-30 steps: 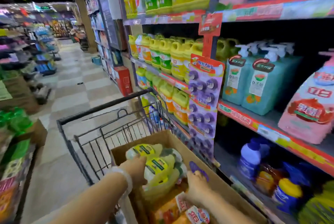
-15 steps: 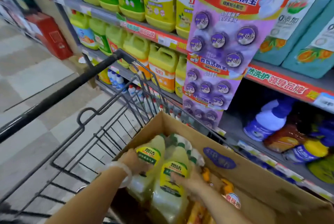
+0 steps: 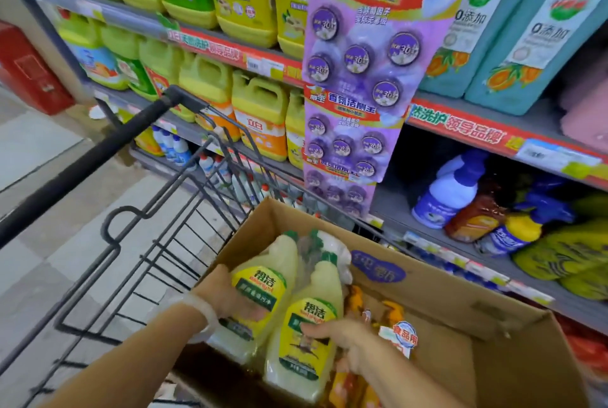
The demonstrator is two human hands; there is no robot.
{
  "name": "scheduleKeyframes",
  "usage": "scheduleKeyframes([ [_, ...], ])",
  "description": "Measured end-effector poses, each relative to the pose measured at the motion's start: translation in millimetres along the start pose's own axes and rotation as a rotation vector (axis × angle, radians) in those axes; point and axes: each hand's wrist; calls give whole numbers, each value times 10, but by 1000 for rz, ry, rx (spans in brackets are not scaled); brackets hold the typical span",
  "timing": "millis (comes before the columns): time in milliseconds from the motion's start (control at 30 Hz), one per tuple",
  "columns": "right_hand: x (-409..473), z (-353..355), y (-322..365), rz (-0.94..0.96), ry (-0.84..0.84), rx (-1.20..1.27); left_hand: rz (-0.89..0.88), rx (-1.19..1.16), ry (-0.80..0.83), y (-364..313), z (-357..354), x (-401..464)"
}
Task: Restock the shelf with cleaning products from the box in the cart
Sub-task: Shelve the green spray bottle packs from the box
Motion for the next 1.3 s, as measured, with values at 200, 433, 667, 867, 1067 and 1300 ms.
scheduleKeyframes([
  [200, -386, 325, -128, 239, -127, 143, -220, -37, -97, -1094, 21, -1243],
  [433, -1506, 1210, -486, 589, -322, 317, -441, -224, -154, -1805, -510, -2265],
  [667, -2961, 2340, -1714, 809, -681, 343, -682, -303, -84, -2397, -1775, -3373],
  [867, -4017, 3311, -2988, 841, -959, 403, -923, -325, 100, -3020, -3048, -4593],
  [1067, -4909, 4075, -4085, 841, -1239, 515, -1130, -259, 250, -3659, -4123, -5564],
  [1300, -5667, 4944, -4856, 892, -1500, 516, -1352, -280, 312, -4370, -5199, -6337],
])
Point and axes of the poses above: each hand's wrist, its own x-axis towards the middle knuckle, its own z-axis out of the back of the hand, y = z × x, and after that the axes turned 7 degrees about -x, right-handed
